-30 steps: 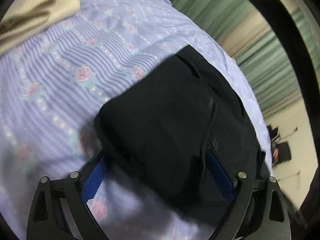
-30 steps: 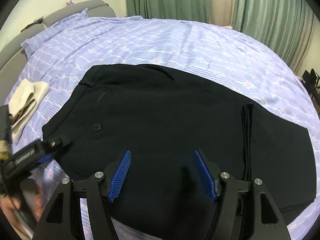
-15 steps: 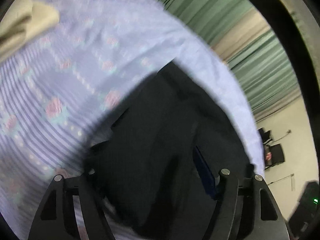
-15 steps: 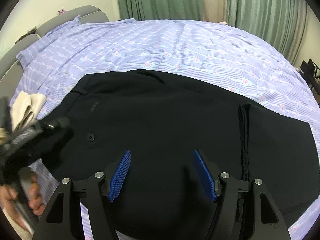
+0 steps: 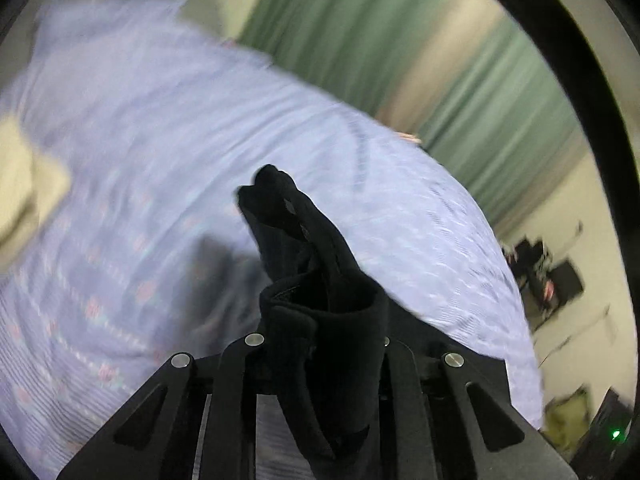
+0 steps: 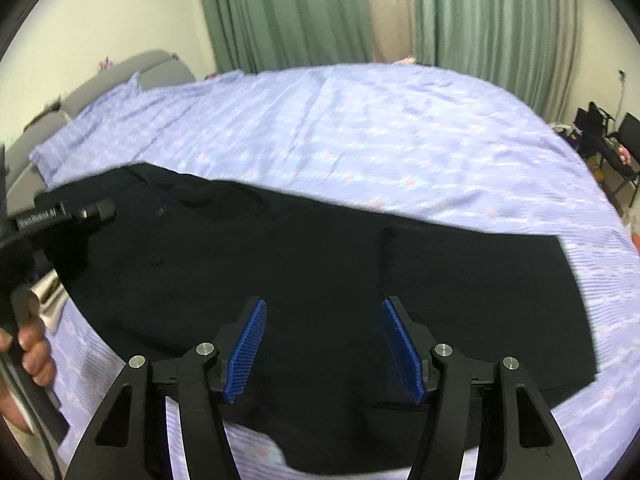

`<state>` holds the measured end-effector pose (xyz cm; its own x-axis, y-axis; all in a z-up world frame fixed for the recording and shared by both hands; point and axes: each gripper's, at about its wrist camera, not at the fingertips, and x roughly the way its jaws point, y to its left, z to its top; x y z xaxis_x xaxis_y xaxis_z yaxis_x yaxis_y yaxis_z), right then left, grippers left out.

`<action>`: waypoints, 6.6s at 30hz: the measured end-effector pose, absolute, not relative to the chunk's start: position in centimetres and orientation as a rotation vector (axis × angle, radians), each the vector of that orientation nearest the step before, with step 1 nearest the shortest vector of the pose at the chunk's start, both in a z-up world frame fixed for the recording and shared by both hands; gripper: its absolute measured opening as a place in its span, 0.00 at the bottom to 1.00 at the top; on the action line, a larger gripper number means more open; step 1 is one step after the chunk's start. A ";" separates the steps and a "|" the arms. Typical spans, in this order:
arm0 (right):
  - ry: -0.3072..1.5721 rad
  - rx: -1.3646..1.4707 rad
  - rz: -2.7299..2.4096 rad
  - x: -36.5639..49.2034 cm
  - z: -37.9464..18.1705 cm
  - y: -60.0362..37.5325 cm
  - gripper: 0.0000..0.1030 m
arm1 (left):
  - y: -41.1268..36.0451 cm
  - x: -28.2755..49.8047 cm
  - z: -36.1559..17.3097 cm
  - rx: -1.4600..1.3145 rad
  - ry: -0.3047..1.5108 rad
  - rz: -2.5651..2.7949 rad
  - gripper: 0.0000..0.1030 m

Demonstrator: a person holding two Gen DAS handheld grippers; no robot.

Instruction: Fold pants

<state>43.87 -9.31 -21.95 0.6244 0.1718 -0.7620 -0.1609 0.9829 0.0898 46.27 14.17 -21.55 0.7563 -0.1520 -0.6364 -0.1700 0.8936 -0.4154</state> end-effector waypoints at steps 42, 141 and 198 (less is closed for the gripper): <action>0.903 0.263 0.145 42.2 -22.4 -46.4 0.53 | -26.1 41.0 -20.9 0.103 0.884 -0.200 0.92; 1.086 0.562 0.026 46.5 -32.3 -39.8 0.24 | -15.5 42.4 -27.8 0.047 0.980 -0.005 0.92; 0.818 0.100 0.055 26.1 -6.1 -26.1 0.21 | -4.5 29.7 -5.1 -0.119 0.905 -0.332 0.13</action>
